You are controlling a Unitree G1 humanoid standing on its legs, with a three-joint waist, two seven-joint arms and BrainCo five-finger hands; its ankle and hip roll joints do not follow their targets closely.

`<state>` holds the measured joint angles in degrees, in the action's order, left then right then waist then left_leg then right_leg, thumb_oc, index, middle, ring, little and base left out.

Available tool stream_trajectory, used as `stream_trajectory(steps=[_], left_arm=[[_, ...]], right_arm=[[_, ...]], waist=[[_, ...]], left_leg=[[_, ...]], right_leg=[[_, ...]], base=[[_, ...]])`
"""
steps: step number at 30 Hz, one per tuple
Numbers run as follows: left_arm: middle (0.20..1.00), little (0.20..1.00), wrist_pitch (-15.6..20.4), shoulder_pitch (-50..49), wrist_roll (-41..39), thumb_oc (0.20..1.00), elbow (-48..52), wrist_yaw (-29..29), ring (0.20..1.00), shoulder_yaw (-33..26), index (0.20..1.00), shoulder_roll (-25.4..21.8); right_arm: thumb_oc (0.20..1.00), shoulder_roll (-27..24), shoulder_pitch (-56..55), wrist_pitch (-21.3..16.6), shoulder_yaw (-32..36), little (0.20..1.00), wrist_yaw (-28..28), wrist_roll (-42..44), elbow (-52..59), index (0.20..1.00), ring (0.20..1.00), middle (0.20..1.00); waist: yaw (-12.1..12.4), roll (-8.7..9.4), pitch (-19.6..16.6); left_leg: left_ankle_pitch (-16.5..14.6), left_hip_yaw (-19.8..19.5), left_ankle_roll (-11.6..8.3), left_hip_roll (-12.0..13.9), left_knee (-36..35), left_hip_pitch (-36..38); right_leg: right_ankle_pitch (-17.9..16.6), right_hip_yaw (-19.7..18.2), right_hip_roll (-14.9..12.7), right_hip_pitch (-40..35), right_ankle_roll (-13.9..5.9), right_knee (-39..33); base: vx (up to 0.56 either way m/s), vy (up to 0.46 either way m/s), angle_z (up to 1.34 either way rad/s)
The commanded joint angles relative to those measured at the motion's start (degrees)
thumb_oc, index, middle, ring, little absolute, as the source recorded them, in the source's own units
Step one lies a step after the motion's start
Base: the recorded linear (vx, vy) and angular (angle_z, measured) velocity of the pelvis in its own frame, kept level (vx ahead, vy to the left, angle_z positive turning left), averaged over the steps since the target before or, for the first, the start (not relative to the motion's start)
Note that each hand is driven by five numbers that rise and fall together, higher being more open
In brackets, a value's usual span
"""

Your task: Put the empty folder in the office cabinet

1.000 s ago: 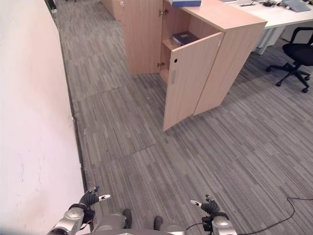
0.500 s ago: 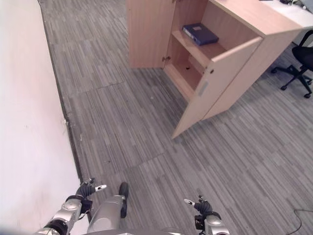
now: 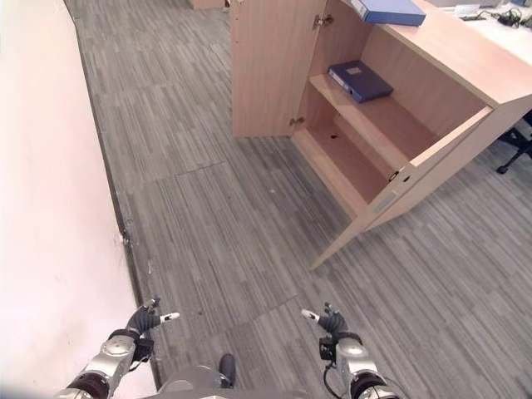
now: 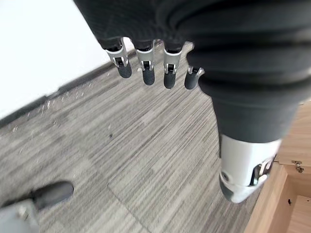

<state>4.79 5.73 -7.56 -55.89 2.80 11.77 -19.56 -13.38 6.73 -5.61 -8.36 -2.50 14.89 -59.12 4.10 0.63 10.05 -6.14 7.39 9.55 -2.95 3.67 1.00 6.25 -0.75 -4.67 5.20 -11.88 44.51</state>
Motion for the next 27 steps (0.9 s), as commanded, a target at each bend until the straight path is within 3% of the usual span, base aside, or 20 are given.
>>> stream_trajectory(steps=[1,4,5,7,9,13,16,19,20,21,22,26,27], left_arm=[[1.0,1.0,1.7,-0.5,0.4,1.0,3.4,-0.1,1.0,-0.7,1.0,-1.2],[1.0,1.0,1.7,-0.5,1.1,1.0,3.1,-0.2,1.0,-0.2,1.0,-0.8],[1.0,1.0,1.9,-0.2,1.3,1.0,3.1,-0.3,1.0,0.2,1.0,-0.3],[1.0,1.0,1.9,-0.2,1.8,1.0,3.1,-0.3,1.0,0.5,1.0,0.0],[1.0,1.0,2.1,-0.8,2.3,1.0,3.4,-0.6,1.0,0.7,1.0,0.3],[1.0,1.0,2.1,-2.8,1.8,1.0,3.3,-1.1,1.0,-0.3,1.0,1.8],[1.0,1.0,2.1,-3.0,1.1,1.0,3.4,-1.1,1.0,-0.4,1.0,2.1],[1.0,1.0,2.2,-2.1,-0.1,1.0,5.2,-1.2,1.0,0.4,1.0,2.3],[1.0,1.0,2.2,-2.1,-0.1,1.0,5.2,-1.2,1.0,0.4,1.0,2.3],[1.0,1.0,2.2,-1.6,-0.3,1.0,5.4,-1.1,1.0,0.7,1.0,2.5],[1.0,1.0,2.2,-1.6,-0.3,1.0,5.2,-1.0,1.0,0.9,1.0,2.7],[1.0,1.0,2.3,-1.4,-1.0,1.0,5.1,-0.7,1.0,1.2,1.0,3.1],[1.0,1.0,2.3,-1.5,-0.9,1.0,5.3,-0.7,1.0,1.6,1.0,3.1]], right_arm=[[1.0,-2.5,-2.2,-0.6,1.7,1.0,-1.4,2.0,-0.5,1.0,1.0,1.0],[1.0,-2.7,-3.3,-0.4,2.6,1.0,-1.6,2.6,-1.6,1.0,1.0,1.0],[1.0,-2.9,-4.0,-0.3,3.5,1.0,-1.7,3.4,-2.7,1.0,1.0,1.0],[1.0,-2.9,-4.6,-0.4,3.7,1.0,-1.6,3.3,-3.0,1.0,1.0,1.0],[1.0,-3.3,-6.0,-0.3,4.1,1.0,-1.5,3.2,-3.4,1.0,1.0,1.0],[1.0,-4.4,-7.6,-0.2,4.1,1.0,-1.2,3.0,-4.1,1.0,1.0,1.0],[1.0,-4.9,-7.6,-0.2,3.9,1.0,-1.0,2.7,-3.7,1.0,1.0,1.0],[1.0,-6.4,-7.2,-0.7,4.4,1.0,-1.2,3.3,-2.5,1.0,1.0,1.0],[1.0,-6.4,-7.2,-0.7,4.4,1.0,-1.2,3.3,-2.5,1.0,1.0,1.0],[1.0,-7.0,-7.1,-0.7,4.5,1.0,-1.3,3.6,-2.6,1.0,1.0,1.0],[1.0,-7.3,-7.2,-0.7,4.6,1.0,-1.3,3.8,-2.7,1.0,1.0,1.0],[1.0,-7.7,-7.4,-0.4,4.8,1.0,-1.4,3.8,-3.2,1.0,1.0,1.0],[1.0,-7.9,-7.9,-0.2,5.3,1.0,-1.5,4.0,-3.6,1.0,1.0,1.0]], waist=[[-2.2,-0.36,1.5],[-4.3,-0.18,2.5],[-4.8,-0.06,2.8],[-5.2,-0.09,2.8],[-5.8,-0.05,2.0],[-6.3,-1.08,-0.1],[-6.5,-1.55,-0.2],[-7.2,-1.41,2.1],[-7.2,-1.48,2.1],[-7.5,-1.01,3.1],[-7.6,-0.84,3.4],[-7.7,-0.99,3.6],[-7.7,-0.94,3.3]], left_leg=[[4.3,-1.0,-8.2,6.0,-1.6,-2.0],[3.7,-2.1,-8.7,4.7,-3.4,1.6],[3.0,-2.0,-9.34,4.4,-3.5,2.7],[2.6,-2.0,-9.45,4.2,-3.4,3.3],[1.5,-2.3,-9.69,3.9,-2.7,4.4],[0.4,-1.4,-11.38,5.1,-2.4,7.4],[0.4,-1.0,-12.52,5.9,-1.2,7.3],[6.3,-1.1,-17.1,8.5,13.5,0.5],[6.2,-1.3,-17.17,8.6,13.9,0.2],[8.9,-1.7,-17.54,9.2,19.9,-2.5],[9.7,-1.9,-17.36,9.5,21.6,-3.4],[10.9,-2.5,-17.02,11.2,20.5,-4.8],[11.3,-3.7,-16.62,12.8,16.7,-5.5]], right_leg=[[-3.6,11.1,-2.0,0.8,2.19,-20.5],[-3.4,11.0,-0.7,2.3,2.6,-26.7],[-4.8,12.9,-2.1,2.1,2.68,-31.4],[-4.9,13.4,-2.1,1.3,3.03,-32.3],[-4.5,11.6,-1.7,-0.1,3.87,-34.1],[-4.5,10.5,-0.3,-5.7,6.04,-39.2],[-4.2,10.7,0.0,-7.3,6.55,-40.5],[-3.4,9.9,0.2,-9.9,8.71,-42.5],[-3.4,10.0,0.2,-9.8,8.77,-42.5],[-2.6,9.1,0.6,-11.1,10.2,-43.0],[-2.2,8.6,0.8,-12.0,10.6,-43.2],[-1.4,7.7,0.5,-12.9,10.7,-43.0],[-0.8,6.8,0.1,-12.9,10.34,-42.3]], base=[[0.42,0.04,0.3],[0.29,-0.026,0.29],[0.12,-0.05,0.68],[0.13,-0.052,0.62],[0.15,-0.059,0.45],[0.2,-0.108,-0.13],[0.09,-0.125,-0.27],[-0.06,-0.125,-0.17],[-0.02,-0.111,-0.08],[0.04,-0.096,-0.08],[0.04,-0.093,0.03],[0.09,0.015,-0.15],[0.11,0.054,-0.03]])
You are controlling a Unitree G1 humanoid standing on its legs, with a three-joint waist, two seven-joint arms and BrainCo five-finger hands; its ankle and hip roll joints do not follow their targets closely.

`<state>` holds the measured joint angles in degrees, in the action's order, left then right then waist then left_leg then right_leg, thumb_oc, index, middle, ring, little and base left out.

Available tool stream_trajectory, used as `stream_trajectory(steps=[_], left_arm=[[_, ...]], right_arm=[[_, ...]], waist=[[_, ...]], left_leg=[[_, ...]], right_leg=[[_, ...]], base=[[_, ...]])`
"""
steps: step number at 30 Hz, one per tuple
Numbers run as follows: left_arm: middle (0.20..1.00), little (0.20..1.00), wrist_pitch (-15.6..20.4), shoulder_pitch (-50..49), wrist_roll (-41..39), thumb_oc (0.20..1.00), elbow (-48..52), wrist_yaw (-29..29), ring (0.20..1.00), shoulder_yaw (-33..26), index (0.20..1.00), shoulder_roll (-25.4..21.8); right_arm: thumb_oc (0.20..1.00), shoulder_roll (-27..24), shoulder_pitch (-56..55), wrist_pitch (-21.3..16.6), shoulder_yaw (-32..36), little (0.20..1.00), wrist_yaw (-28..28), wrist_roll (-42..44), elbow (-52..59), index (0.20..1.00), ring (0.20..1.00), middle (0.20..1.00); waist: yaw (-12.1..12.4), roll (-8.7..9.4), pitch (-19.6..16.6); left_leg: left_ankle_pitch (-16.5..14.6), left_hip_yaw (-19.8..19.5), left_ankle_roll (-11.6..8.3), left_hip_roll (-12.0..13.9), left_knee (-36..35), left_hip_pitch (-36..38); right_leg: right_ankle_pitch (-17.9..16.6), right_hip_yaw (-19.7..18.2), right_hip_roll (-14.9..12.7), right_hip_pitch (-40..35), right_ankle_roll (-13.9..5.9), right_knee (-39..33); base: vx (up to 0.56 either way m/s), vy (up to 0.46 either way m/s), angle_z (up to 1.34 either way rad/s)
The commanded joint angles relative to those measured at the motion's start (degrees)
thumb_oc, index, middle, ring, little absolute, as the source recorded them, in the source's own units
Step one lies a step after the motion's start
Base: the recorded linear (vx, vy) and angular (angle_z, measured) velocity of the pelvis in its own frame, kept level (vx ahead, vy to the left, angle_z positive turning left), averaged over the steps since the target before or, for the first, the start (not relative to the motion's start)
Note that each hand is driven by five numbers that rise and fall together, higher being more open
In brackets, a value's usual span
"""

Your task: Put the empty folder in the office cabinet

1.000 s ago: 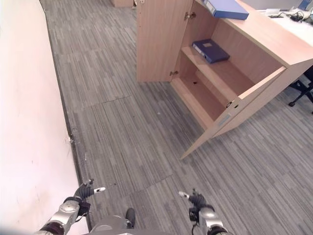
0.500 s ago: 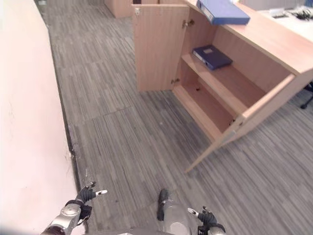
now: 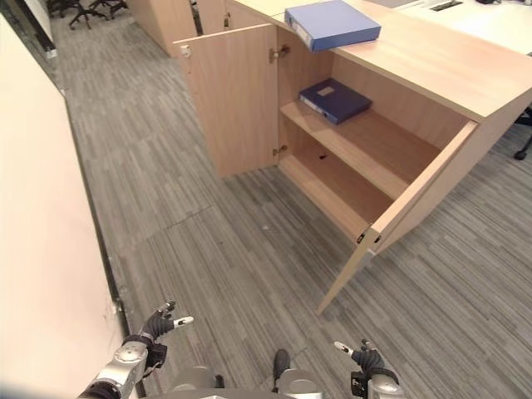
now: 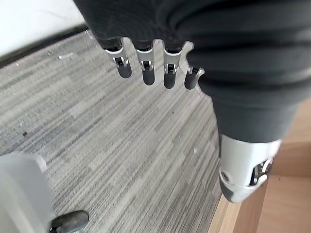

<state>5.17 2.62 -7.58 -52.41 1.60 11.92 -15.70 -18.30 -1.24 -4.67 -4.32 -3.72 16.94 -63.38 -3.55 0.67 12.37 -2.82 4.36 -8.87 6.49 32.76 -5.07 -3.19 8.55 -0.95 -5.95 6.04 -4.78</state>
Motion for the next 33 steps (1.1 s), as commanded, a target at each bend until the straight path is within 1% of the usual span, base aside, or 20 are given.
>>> stream_trajectory(steps=[1,2,3,4,5,6,8,10,15,18,20,24,25,26,27,28,30,31,32,33], left_arm=[[1.0,1.0,1.9,1.6,-0.8,1.0,1.8,0.5,1.0,1.5,1.0,-0.7],[1.0,1.0,1.8,1.5,-0.8,1.0,1.8,0.5,1.0,1.6,1.0,-0.7],[1.0,1.0,1.9,1.2,-1.0,1.0,1.7,0.7,1.0,1.8,1.0,-0.5],[1.0,1.0,1.9,1.2,-1.0,1.0,1.7,0.7,1.0,1.8,1.0,-0.5],[1.0,1.0,2.0,1.0,-1.4,1.0,1.3,0.9,1.0,1.7,1.0,-0.4],[1.0,1.0,2.0,1.0,-1.4,1.0,1.3,0.9,1.0,1.7,1.0,-0.4],[1.0,1.0,2.2,0.6,-2.0,1.0,1.2,1.3,1.0,1.5,1.0,-0.2],[1.0,1.0,2.3,0.3,-2.0,1.0,0.5,1.5,1.0,1.3,1.0,-0.2],[1.0,1.0,2.5,-0.1,-2.1,1.0,-0.2,1.2,1.0,1.3,1.0,0.3],[1.0,1.0,2.8,-0.2,-2.5,1.0,0.2,1.3,1.0,1.3,1.0,0.4],[1.0,1.0,2.9,0.5,-2.5,1.0,-0.9,1.5,1.0,1.6,1.0,0.5],[1.0,1.0,2.8,1.0,-2.1,1.0,-1.4,1.5,1.0,2.1,1.0,0.2],[1.0,1.0,3.0,1.6,-1.3,1.0,-1.5,1.4,1.0,2.6,1.0,-0.4],[1.0,1.0,3.1,2.9,-0.5,1.0,-1.3,1.4,1.0,3.6,1.0,-1.3],[1.0,1.0,3.1,2.9,-0.5,1.0,-1.3,1.4,1.0,3.6,1.0,-1.3],[1.0,1.0,3.1,3.1,-0.1,1.0,-1.0,1.2,1.0,3.8,1.0,-1.8],[1.0,1.0,3.2,3.1,0.6,1.0,-0.6,1.2,1.0,3.9,1.0,-2.8],[1.0,1.0,3.3,3.1,0.5,1.0,0.3,1.0,1.0,3.8,1.0,-3.7],[1.0,1.0,3.2,3.0,0.5,1.0,0.3,1.0,1.0,3.8,1.0,-3.7],[1.0,1.0,3.2,3.0,0.5,1.0,0.5,0.9,1.0,3.7,1.0,-4.1]], right_arm=[[1.0,-3.0,0.0,-1.2,1.3,1.0,-0.2,2.0,0.7,1.0,1.0,1.0],[1.0,-3.0,-0.1,-1.1,1.3,1.0,-0.2,2.1,0.4,1.0,1.0,1.0],[1.0,-3.4,0.1,-1.1,1.4,1.0,-0.3,2.3,-0.2,1.0,1.0,1.0],[1.0,-3.4,0.1,-1.1,1.4,1.0,-0.3,2.3,-0.2,1.0,1.0,1.0],[1.0,-3.6,0.4,-1.3,1.4,1.0,-0.5,2.5,-0.4,1.0,1.0,1.0],[1.0,-3.6,0.4,-1.3,1.4,1.0,-0.5,2.5,-0.4,1.0,1.0,1.0],[1.0,-3.7,0.9,-1.4,1.0,1.0,-0.6,2.8,-0.7,1.0,1.0,1.0],[1.0,-3.8,1.5,-1.5,0.7,1.0,-0.7,2.8,-1.2,1.0,1.0,1.0],[1.0,-3.8,2.2,-1.4,0.6,1.0,-0.5,3.4,-1.3,1.0,1.0,1.0],[1.0,-3.9,3.2,-1.3,-0.1,1.0,-0.2,3.2,-1.3,1.0,1.0,1.0],[1.0,-3.6,4.1,-1.1,-0.1,1.0,-0.1,3.4,-2.0,1.0,1.0,1.0],[1.0,-2.5,3.6,-1.1,0.6,1.0,0.0,4.2,-2.1,1.0,1.0,1.0],[1.0,-1.4,3.0,-1.2,0.8,1.0,0.2,4.2,-2.0,1.0,1.0,1.0],[1.0,-0.1,2.7,-1.2,1.1,1.0,0.3,4.4,-2.0,1.0,1.0,1.0],[1.0,-0.1,2.7,-1.2,1.1,1.0,0.3,4.3,-2.0,1.0,1.0,1.0],[1.0,0.6,2.8,-1.1,1.3,1.0,0.4,4.6,-1.9,1.0,1.0,1.0],[1.0,1.6,2.9,-0.9,1.5,1.0,0.6,5.1,-1.7,1.0,1.0,1.0],[1.0,2.3,3.3,-1.0,1.7,1.0,0.5,5.2,-1.6,1.0,1.0,1.0],[1.0,2.3,3.3,-1.0,1.7,1.0,0.5,5.2,-1.6,1.0,1.0,1.0],[1.0,2.4,3.5,-0.9,1.6,1.0,0.6,5.1,-1.5,1.0,1.0,1.0]], waist=[[0.0,-0.93,1.0],[0.0,-1.15,0.8],[0.9,-1.95,0.5],[1.0,-1.86,0.5],[1.5,-2.69,0.5],[1.5,-2.61,0.6],[2.8,-3.5,1.0],[3.7,-3.99,1.2],[4.3,-5.17,1.2],[5.0,-5.25,1.2],[4.9,-5.1,0.1],[4.6,-4.65,-1.2],[4.1,-3.78,-2.2],[3.6,-2.42,-3.0],[3.7,-2.24,-3.1],[3.6,-1.63,-3.5],[3.2,-0.68,-3.8],[3.1,-0.81,-3.4],[3.2,-0.76,-3.4],[3.2,-1.07,-3.2]], left_leg=[[7.9,-0.6,1.8,3.3,-12.5,0.7],[7.9,-1.3,2.0,3.8,-15.7,1.1],[8.9,-5.8,1.61,3.9,-23.0,0.0],[8.9,-5.7,1.62,3.8,-23.1,0.2],[10.5,-9.7,1.46,4.4,-26.4,-0.9],[10.5,-9.6,1.45,4.3,-26.5,-0.7],[12.1,-17.1,1.61,4.0,-29.4,-3.1],[12.4,-21.3,1.32,3.0,-32.1,-4.3],[12.7,-20.2,0.94,4.0,-34.6,-7.6],[12.6,-22.1,0.16,5.2,-34.2,-8.4],[12.0,-20.6,-0.48,6.9,-33.8,-8.8],[12.6,-19.5,-1.24,7.3,-33.4,-8.7],[12.1,-18.5,-1.44,6.8,-31.2,-9.0],[11.4,-16.0,-1.18,5.5,-28.9,-9.5],[11.3,-15.8,-1.1,5.4,-28.8,-9.6],[10.5,-14.8,-0.6,5.0,-29.0,-9.0],[9.0,-12.0,0.69,4.5,-29.9,-7.0],[8.0,-9.0,1.94,4.3,-31.2,-4.3],[8.0,-8.9,1.96,4.3,-31.3,-4.2],[7.6,-7.7,2.38,4.2,-31.9,-3.2]], right_leg=[[8.8,-2.5,-3.7,-1.8,-7.59,7.1],[9.3,-3.1,-3.6,-1.8,-7.83,7.4],[10.8,-5.9,-3.1,-2.5,-8.39,8.3],[11.0,-6.0,-3.2,-2.6,-8.4,8.4],[12.3,-8.5,-2.6,-3.1,-8.5,9.6],[12.5,-8.5,-2.7,-3.1,-8.48,9.8],[14.1,-12.9,-1.7,-3.3,-8.42,11.9],[16.4,-16.1,-0.6,-3.5,-8.06,14.2],[20.7,-20.9,-0.4,-5.2,-8.17,16.9],[22.1,-24.7,-1.3,-6.1,-9.07,17.4],[22.9,-26.2,-3.7,-7.2,-10.78,16.1],[22.5,-26.6,-5.9,-7.1,-12.11,15.3],[21.2,-26.8,-8.1,-6.8,-13.86,14.9],[17.8,-26.7,-10.5,-5.6,-16.08,14.9],[17.7,-26.7,-10.7,-5.5,-16.15,14.8],[15.6,-26.9,-11.4,-4.4,-16.93,15.1],[8.3,-26.8,-12.9,-1.9,-18.23,16.3],[0.8,-23.6,-14.8,1.1,-18.74,19.3],[0.8,-23.6,-14.9,1.0,-18.74,19.3],[-1.1,-21.3,-15.6,2.4,-18.47,20.8]], base=[[0.16,0.084,-0.04],[0.25,0.119,-0.29],[0.25,0.119,-0.36],[0.34,0.156,-0.56],[0.15,0.065,-0.62],[0.23,0.116,-0.65],[0.22,0.085,-0.66],[0.26,0.061,-0.81],[0.25,0.163,-0.86],[0.2,0.279,-0.56],[0.22,0.429,-0.79],[0.15,0.352,-0.15],[0.23,0.562,-0.27],[0.24,0.566,-0.17],[0.14,0.368,-0.14],[0.08,0.215,-0.05],[0.11,0.376,-0.36],[0.07,0.335,-0.44],[0.07,0.361,-0.74],[0.05,0.261,-0.55]])
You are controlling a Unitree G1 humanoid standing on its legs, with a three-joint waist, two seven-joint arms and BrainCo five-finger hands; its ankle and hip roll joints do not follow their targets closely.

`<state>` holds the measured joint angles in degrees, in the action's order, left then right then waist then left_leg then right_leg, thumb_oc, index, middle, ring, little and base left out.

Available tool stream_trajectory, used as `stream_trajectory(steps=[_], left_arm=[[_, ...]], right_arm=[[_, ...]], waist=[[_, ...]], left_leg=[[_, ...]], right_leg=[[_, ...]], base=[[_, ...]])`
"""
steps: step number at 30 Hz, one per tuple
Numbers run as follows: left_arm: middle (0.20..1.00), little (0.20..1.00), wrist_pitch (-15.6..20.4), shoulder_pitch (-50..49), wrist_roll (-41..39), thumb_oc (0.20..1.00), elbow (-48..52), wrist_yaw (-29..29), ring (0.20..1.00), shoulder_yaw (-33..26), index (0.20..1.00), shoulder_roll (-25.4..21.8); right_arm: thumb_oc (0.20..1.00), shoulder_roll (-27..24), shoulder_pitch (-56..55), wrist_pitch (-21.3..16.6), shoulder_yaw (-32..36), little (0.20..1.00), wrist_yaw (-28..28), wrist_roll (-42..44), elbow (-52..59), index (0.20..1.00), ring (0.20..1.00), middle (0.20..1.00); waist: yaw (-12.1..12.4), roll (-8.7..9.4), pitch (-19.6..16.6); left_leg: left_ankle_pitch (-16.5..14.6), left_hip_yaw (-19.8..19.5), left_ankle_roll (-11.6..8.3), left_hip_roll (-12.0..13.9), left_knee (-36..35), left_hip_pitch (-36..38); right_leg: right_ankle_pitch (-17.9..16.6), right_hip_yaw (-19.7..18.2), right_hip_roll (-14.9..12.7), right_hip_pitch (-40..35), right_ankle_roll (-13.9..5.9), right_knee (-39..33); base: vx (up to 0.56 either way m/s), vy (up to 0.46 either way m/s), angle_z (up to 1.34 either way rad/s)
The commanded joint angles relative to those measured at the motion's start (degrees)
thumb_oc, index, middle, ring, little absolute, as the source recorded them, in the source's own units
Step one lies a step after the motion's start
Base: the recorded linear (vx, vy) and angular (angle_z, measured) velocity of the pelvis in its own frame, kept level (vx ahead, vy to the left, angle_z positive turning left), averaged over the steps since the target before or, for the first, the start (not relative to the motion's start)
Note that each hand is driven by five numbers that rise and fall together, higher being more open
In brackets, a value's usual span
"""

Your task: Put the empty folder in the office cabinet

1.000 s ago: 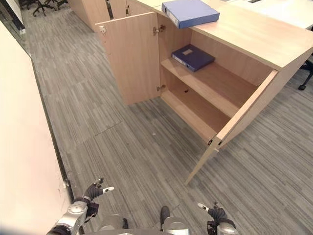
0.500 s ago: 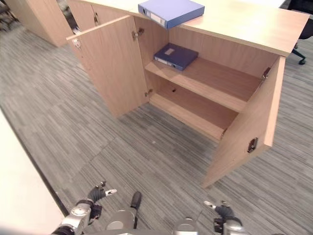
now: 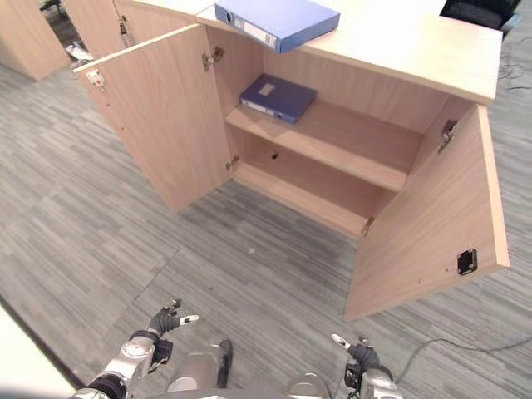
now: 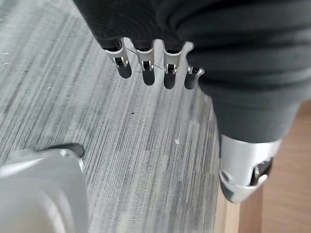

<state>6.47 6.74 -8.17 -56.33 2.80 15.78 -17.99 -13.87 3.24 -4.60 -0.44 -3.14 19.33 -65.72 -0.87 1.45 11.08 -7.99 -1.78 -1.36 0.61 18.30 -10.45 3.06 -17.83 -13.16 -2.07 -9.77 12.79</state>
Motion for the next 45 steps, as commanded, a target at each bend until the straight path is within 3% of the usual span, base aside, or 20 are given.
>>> stream_trajectory(steps=[1,3,4,6,7,8,9,10,13,15,16,21,26,28,29,36,38,40,45], left_arm=[[1.0,1.0,1.9,-1.1,0.9,1.0,4.4,-0.2,1.0,-0.4,1.0,-2.1],[1.0,1.0,1.5,-1.0,1.2,1.0,3.9,-0.2,1.0,-0.8,1.0,-2.7],[1.0,1.0,1.4,-1.2,1.5,1.0,3.3,-0.1,1.0,-1.0,1.0,-2.7],[1.0,1.0,1.2,-1.8,1.9,1.0,2.5,-0.6,1.0,-1.5,1.0,-2.5],[1.0,1.0,1.2,-1.8,1.9,1.0,2.5,-0.6,1.0,-1.6,1.0,-2.4],[1.0,1.0,1.0,-2.0,1.3,1.0,1.8,-0.6,1.0,-2.7,1.0,-2.1],[1.0,1.0,0.9,-2.3,0.7,1.0,1.1,-0.6,1.0,-3.5,1.0,-1.9],[1.0,1.0,0.9,-2.3,0.7,1.0,1.1,-0.6,1.0,-3.5,1.0,-1.9],[1.0,1.0,0.5,-2.8,0.2,1.0,0.8,-0.5,1.0,-4.1,1.0,-1.3],[1.0,1.0,0.7,-3.0,0.3,1.0,0.7,-0.6,1.0,-4.2,1.0,-1.0],[1.0,1.0,0.7,-3.5,0.3,1.0,0.7,-0.8,1.0,-4.3,1.0,-0.2],[1.0,1.0,0.7,-4.9,-0.2,1.0,2.3,-1.5,1.0,-3.5,1.0,1.1],[1.0,1.0,0.5,-4.8,-1.4,1.0,2.5,-1.2,1.0,-4.1,1.0,1.5],[1.0,1.0,0.8,-4.8,-3.4,1.0,3.6,-0.3,1.0,-4.7,1.0,2.0],[1.0,1.0,0.9,-4.8,-3.9,1.0,3.7,-0.1,1.0,-4.6,1.0,2.5],[1.0,1.0,1.2,-4.6,-3.8,1.0,4.7,-0.1,1.0,-4.0,1.0,2.4],[1.0,1.0,1.2,-4.6,-4.0,1.0,4.6,0.1,1.0,-4.0,1.0,2.5],[1.0,1.0,1.2,-4.2,-4.3,1.0,4.0,0.2,1.0,-4.1,1.0,2.5],[1.0,1.0,1.3,-4.7,-4.2,1.0,4.0,0.3,1.0,-4.5,1.0,2.1]], right_arm=[[1.0,-1.9,-0.8,-0.9,-2.3,1.0,-0.1,2.3,0.9,1.0,1.0,1.0],[1.0,-1.8,0.3,-0.9,-2.7,1.0,-0.4,1.7,1.1,1.0,1.0,1.0],[1.0,-1.8,0.5,-1.1,-2.7,1.0,-0.5,1.4,1.3,1.0,1.0,1.0],[1.0,-1.7,0.4,-1.1,-2.9,1.0,-0.5,1.5,1.1,1.0,1.0,1.0],[1.0,-1.7,0.4,-1.1,-2.9,1.0,-0.5,1.5,1.1,1.0,1.0,1.0],[1.0,-1.9,0.2,-1.3,-3.1,1.0,-0.6,1.5,0.7,1.0,1.0,1.0],[1.0,-1.9,-0.1,-1.5,-3.7,1.0,-0.8,1.3,0.4,1.0,1.0,1.0],[1.0,-1.9,-0.1,-1.5,-3.7,1.0,-0.8,1.3,0.5,1.0,1.0,1.0],[1.0,-1.9,-0.5,-1.2,-4.2,1.0,-1.0,0.4,-0.3,1.0,1.0,1.0],[1.0,-2.1,-0.9,-1.3,-4.2,1.0,-1.0,0.2,-0.3,1.0,1.0,1.0],[1.0,-2.8,-1.6,-1.2,-4.0,1.0,-1.2,0.4,-0.7,1.0,1.0,1.0],[1.0,-4.9,-2.2,-0.7,-3.0,1.0,-1.0,0.2,-1.1,1.0,1.0,1.0],[1.0,-5.8,-2.5,-0.7,-3.2,1.0,-0.7,-0.2,-0.7,1.0,1.0,1.0],[1.0,-6.7,-2.6,-0.4,-2.9,1.0,-1.0,-0.6,-1.3,1.0,1.0,1.0],[1.0,-7.3,-3.1,-0.1,-2.6,1.0,-0.9,-1.1,-2.3,1.0,1.0,1.0],[1.0,-8.8,-3.7,-0.1,-1.2,1.0,-1.2,-0.9,-3.3,1.0,1.0,1.0],[1.0,-9.0,-3.9,-0.2,-0.8,1.0,-1.5,-0.7,-3.8,1.0,1.0,1.0],[1.0,-9.1,-3.5,-0.1,-0.6,1.0,-1.6,-0.3,-3.8,1.0,1.0,1.0],[1.0,-8.8,-3.1,0.0,-0.9,1.0,-1.5,-0.2,-3.9,1.0,1.0,1.0]], waist=[[0.9,-2.2,-1.6],[1.9,-2.71,-0.8],[2.1,-2.97,-0.9],[1.3,-3.1,-0.7],[1.4,-3.2,-0.8],[1.1,-3.63,-0.5],[1.1,-3.01,0.0],[1.0,-3.05,0.1],[1.9,-2.22,0.2],[1.6,-1.89,0.2],[0.8,-1.62,0.0],[-0.9,-2.81,-0.1],[-1.9,-3.01,0.9],[-1.8,-2.99,1.7],[-1.6,-3.34,1.5],[-1.0,-3.8,0.9],[-0.4,-4.19,1.0],[0.4,-4.45,1.5],[1.8,-4.26,1.8]], left_leg=[[12.4,0.3,-4.66,9.9,-18.4,3.7],[11.3,4.4,-3.87,9.2,-19.7,6.6],[11.1,6.0,-3.31,8.8,-19.7,6.8],[10.5,7.5,-2.28,7.1,-20.8,9.2],[10.6,7.5,-2.29,7.3,-20.8,9.1],[10.1,8.9,-1.56,6.1,-21.3,10.6],[9.0,10.6,-1.58,5.4,-21.5,12.3],[8.9,10.6,-1.64,5.5,-21.5,12.5],[7.5,13.0,-1.89,5.3,-19.7,13.4],[6.9,13.2,-1.97,5.2,-18.8,13.6],[6.2,13.9,-2.43,5.4,-17.3,14.3],[5.8,15.4,-4.13,7.7,-12.2,15.1],[8.6,15.1,-6.27,10.9,-4.7,13.1],[11.2,11.9,-6.85,11.7,-0.6,10.9],[11.7,9.3,-6.89,12.7,-3.6,10.9],[13.4,4.8,-7.68,14.0,-14.4,10.2],[15.6,1.9,-8.3,14.2,-17.2,8.7],[17.6,-0.3,-8.63,15.0,-19.4,5.4],[18.3,-3.8,-9.04,16.7,-21.1,3.8]], right_leg=[[-8.3,9.3,-4.8,-0.4,-2.33,4.6],[-9.9,21.7,-8.5,1.5,-1.67,6.8],[-9.8,25.6,-8.1,2.1,-1.53,6.6],[-4.9,25.5,-2.4,3.3,-1.51,7.6],[-5.1,25.4,-2.3,3.5,-1.45,7.5],[-1.7,26.5,2.7,5.0,-1.19,6.4],[0.8,31.3,4.8,4.2,0.77,2.0],[0.8,31.4,5.0,3.9,0.82,1.7],[0.7,39.0,4.7,3.1,2.91,-2.9],[0.8,38.1,5.1,2.1,2.78,-4.6],[0.6,34.9,6.3,0.1,3.39,-7.3],[0.4,32.1,7.1,-1.8,4.95,-9.2],[0.9,30.6,7.9,-3.0,6.26,-10.2],[1.8,29.2,8.3,-3.1,6.81,-9.7],[2.6,27.8,8.1,-3.6,6.28,-9.7],[4.0,26.1,7.1,-5.3,4.7,-10.7],[5.0,25.0,7.1,-6.4,4.6,-10.6],[7.3,22.9,7.2,-7.8,4.64,-9.1],[10.4,19.3,7.3,-8.7,4.49,-5.2]], base=[[0.05,0.391,-0.66],[0.02,0.421,-0.65],[0.03,0.403,-1.07],[0.06,0.298,-0.99],[0.08,0.292,-0.65],[0.07,0.244,-0.48],[0.08,0.24,-0.32],[0.05,0.065,-0.38],[0.02,-0.019,-0.31],[0.07,-0.077,-0.37],[0.1,-0.123,-0.38],[0.09,-0.121,-0.27],[0.04,-0.098,-0.32],[0.09,-0.041,-0.61],[0.11,-0.001,-0.61],[0.13,0.074,-0.25],[0.19,0.093,-0.21],[0.24,0.134,-0.09],[0.21,0.166,-0.27]])
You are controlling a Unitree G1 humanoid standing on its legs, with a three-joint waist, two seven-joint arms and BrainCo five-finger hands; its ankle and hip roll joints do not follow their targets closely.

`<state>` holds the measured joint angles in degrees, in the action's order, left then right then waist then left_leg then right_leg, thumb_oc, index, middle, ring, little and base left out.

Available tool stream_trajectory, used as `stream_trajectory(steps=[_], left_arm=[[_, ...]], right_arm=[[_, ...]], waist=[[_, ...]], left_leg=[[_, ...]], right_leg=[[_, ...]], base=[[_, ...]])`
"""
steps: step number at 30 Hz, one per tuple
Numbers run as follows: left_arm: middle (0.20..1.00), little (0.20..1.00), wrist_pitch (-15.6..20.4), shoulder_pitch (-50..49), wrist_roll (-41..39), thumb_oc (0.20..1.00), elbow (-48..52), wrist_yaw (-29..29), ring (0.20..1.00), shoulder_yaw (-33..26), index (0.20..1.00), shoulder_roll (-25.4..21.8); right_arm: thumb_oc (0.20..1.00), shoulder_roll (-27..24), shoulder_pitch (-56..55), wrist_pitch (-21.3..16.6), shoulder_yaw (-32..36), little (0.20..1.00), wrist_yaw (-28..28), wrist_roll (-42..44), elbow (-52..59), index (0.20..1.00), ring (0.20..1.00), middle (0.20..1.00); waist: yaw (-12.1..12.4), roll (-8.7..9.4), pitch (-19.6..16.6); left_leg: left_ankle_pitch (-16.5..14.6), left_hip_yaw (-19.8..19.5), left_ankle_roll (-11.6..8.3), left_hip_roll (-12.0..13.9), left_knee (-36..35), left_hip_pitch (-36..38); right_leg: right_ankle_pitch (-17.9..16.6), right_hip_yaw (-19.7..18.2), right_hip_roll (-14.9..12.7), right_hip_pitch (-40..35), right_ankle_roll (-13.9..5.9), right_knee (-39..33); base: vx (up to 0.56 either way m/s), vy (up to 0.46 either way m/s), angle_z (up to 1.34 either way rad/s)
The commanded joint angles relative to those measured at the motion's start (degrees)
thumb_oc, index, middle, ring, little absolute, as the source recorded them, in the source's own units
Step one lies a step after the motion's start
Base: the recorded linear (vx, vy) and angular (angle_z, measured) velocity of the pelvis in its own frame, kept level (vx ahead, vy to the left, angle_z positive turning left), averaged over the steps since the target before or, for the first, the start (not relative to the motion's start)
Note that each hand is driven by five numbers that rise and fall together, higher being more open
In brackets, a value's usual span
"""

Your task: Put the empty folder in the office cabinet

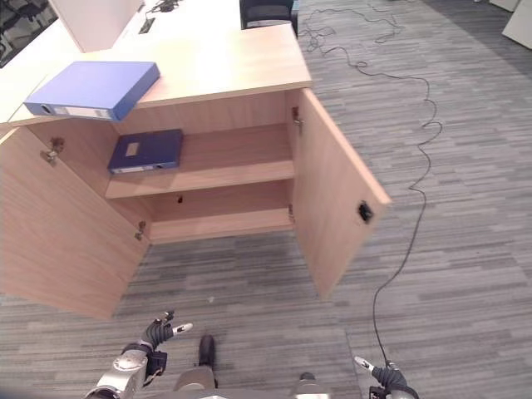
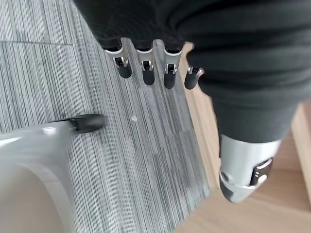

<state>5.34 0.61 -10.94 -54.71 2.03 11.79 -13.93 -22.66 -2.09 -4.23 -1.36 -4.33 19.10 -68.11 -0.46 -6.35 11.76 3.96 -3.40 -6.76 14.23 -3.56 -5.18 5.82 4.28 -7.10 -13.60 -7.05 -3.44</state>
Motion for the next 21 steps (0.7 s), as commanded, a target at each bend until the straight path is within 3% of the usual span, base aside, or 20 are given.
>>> stream_trajectory(steps=[1,4,6,9,11,12,13,15,16,17,18,19,20,21], left_arm=[[1.0,1.0,2.5,1.4,-1.4,1.0,2.2,1.0,1.0,-0.7,1.0,-2.0],[1.0,1.0,2.8,1.5,-1.8,1.0,1.9,1.1,1.0,-0.7,1.0,-2.3],[1.0,1.0,2.9,2.1,-2.1,1.0,1.0,1.1,1.0,-0.8,1.0,-2.4],[1.0,1.0,3.1,2.5,-1.3,1.0,0.1,1.0,1.0,-0.3,1.0,-2.6],[1.0,1.0,3.1,3.2,-0.3,1.0,0.2,0.8,1.0,0.6,1.0,-3.2],[1.0,1.0,3.4,4.2,0.7,1.0,1.0,0.3,1.0,1.9,1.0,-4.1],[1.0,1.0,3.3,4.2,0.7,1.0,1.0,0.3,1.0,1.9,1.0,-4.2],[1.0,1.0,3.3,4.6,0.9,1.0,2.0,0.1,1.0,2.3,1.0,-5.0],[1.0,1.0,3.2,4.9,0.8,1.0,2.5,0.2,1.0,2.3,1.0,-5.5],[1.0,1.0,3.2,5.0,0.5,1.0,3.0,0.3,1.0,2.2,1.0,-5.9],[1.0,1.0,3.0,4.9,0.2,1.0,3.8,0.4,1.0,1.8,1.0,-6.7],[1.0,1.0,2.9,4.9,0.1,1.0,4.0,0.4,1.0,1.5,1.0,-7.0],[1.0,1.0,2.6,5.1,0.7,1.0,3.7,0.1,1.0,1.0,1.0,-6.8],[1.0,1.0,2.4,5.2,0.6,1.0,4.1,0.1,1.0,0.9,1.0,-6.6]], right_arm=[[1.0,0.2,2.3,-0.3,-0.2,1.0,-0.3,-0.1,-1.5,1.0,1.0,1.0],[1.0,0.7,3.0,-0.4,-1.1,1.0,-0.1,-0.1,-1.2,1.0,1.0,1.0],[1.0,1.5,3.2,-0.4,-1.1,1.0,0.3,0.0,-1.2,1.0,1.0,1.0],[1.0,2.3,3.0,-0.5,-0.8,1.0,0.7,-0.1,-1.0,1.0,1.0,1.0],[1.0,3.3,2.4,-0.3,-0.3,1.0,1.0,0.0,-0.8,1.0,1.0,1.0],[1.0,4.4,1.8,-0.2,-0.2,1.0,1.3,0.3,-0.8,1.0,1.0,1.0],[1.0,4.4,1.8,-0.3,-0.2,1.0,1.3,0.3,-0.8,1.0,1.0,1.0],[1.0,5.0,2.9,-0.1,-0.7,1.0,1.4,0.1,-0.2,1.0,1.0,1.0],[1.0,5.4,3.3,-0.1,-0.9,1.0,1.3,0.2,0.1,1.0,1.0,1.0],[1.0,5.7,4.0,-0.1,-1.1,1.0,1.1,0.4,0.4,1.0,1.0,1.0],[1.0,6.3,5.4,-0.2,-1.8,1.0,1.0,0.4,1.1,1.0,1.0,1.0],[1.0,6.4,5.7,-0.1,-2.1,1.0,1.0,0.4,1.2,1.0,1.0,1.0],[1.0,7.2,5.8,-1.0,-3.6,1.0,1.1,0.6,2.0,1.0,1.0,1.0],[1.0,7.3,5.6,-1.2,-4.1,1.0,1.2,1.2,2.2,1.0,1.0,1.0]], waist=[[1.7,3.68,1.1],[2.4,4.07,1.0],[2.7,4.21,0.0],[2.7,5.06,-0.9],[2.4,6.42,-1.5],[2.0,8.16,-2.4],[2.1,8.28,-2.5],[2.2,8.79,-2.4],[2.3,8.73,-2.1],[2.7,8.54,-1.7],[3.5,7.91,-1.1],[3.6,7.59,-0.9],[2.4,5.85,-0.1],[1.9,6.27,0.0]], left_leg=[[6.6,-3.2,-3.88,3.7,0.9,-1.9],[7.1,-4.1,-4.49,5.4,1.5,-3.2],[7.1,-2.4,-4.98,6.3,1.7,-3.1],[6.5,-1.6,-5.4,6.1,3.3,-3.6],[5.1,0.1,-5.04,4.2,6.1,-4.3],[2.5,2.2,-3.65,1.0,6.9,-4.0],[2.5,2.4,-3.58,0.9,6.9,-4.0],[0.9,4.0,-1.6,-1.6,6.6,-2.9],[0.3,4.9,-0.81,-2.3,6.3,-2.2],[-0.3,6.1,-0.01,-3.1,5.8,-1.2],[-1.2,8.2,1.3,-4.3,4.8,0.7],[-1.5,8.6,1.8,-4.9,4.4,1.3],[-3.3,8.5,4.68,-8.9,3.6,4.3],[-3.9,8.3,5.23,-10.0,3.8,5.2]], right_leg=[[8.6,-3.6,1.1,2.7,1.52,12.2],[10.2,-5.2,0.2,2.3,0.66,14.2],[10.7,-5.1,-1.5,1.9,-0.94,14.4],[9.3,-4.8,-3.9,1.2,-2.94,13.5],[5.5,-4.5,-6.6,1.3,-4.87,12.8],[-4.1,-4.8,-10.5,3.1,-6.56,13.2],[-4.2,-4.9,-10.7,3.1,-6.64,13.1],[-11.9,-4.7,-13.4,5.6,-6.97,15.6],[-13.9,-4.5,-14.1,7.0,-6.58,17.0],[-16.3,-3.1,-15.1,8.5,-6.31,18.4],[-19.2,3.6,-17.3,10.6,-5.77,20.1],[-18.8,6.2,-17.7,10.7,-5.75,20.3],[-5.4,4.1,-4.8,13.6,-3.33,22.9],[-1.3,2.7,0.4,13.6,-2.12,19.9]], base=[[0.21,0.254,-0.51],[0.18,0.314,-0.17],[0.18,0.498,-0.13],[0.11,0.342,-0.01],[0.13,0.519,0.03],[0.11,0.479,0.15],[0.09,0.503,0.14],[0.03,0.326,0.15],[0.04,0.407,-0.03],[0.04,0.536,-0.2],[0.04,0.515,-0.4],[0.22,0.952,-0.74],[0.25,0.775,-0.63],[0.24,0.677,-0.39]])
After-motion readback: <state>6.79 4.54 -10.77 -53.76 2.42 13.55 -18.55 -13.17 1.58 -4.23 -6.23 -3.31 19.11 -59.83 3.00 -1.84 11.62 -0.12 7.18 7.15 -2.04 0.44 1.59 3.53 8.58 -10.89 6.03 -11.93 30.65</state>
